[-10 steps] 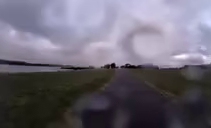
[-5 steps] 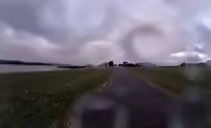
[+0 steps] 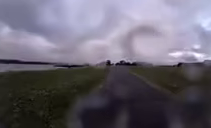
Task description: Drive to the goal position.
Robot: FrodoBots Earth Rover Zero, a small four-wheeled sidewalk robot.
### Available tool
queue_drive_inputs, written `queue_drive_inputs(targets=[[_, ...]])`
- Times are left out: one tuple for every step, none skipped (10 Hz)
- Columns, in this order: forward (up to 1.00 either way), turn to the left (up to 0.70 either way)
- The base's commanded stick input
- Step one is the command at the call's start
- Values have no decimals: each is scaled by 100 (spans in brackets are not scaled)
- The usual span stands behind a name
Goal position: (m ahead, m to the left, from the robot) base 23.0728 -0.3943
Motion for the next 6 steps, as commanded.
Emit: queue_drive_inputs(targets=[[70, -14], [70, -14], [70, -14], [70, -14], [70, -14], [70, -14]])
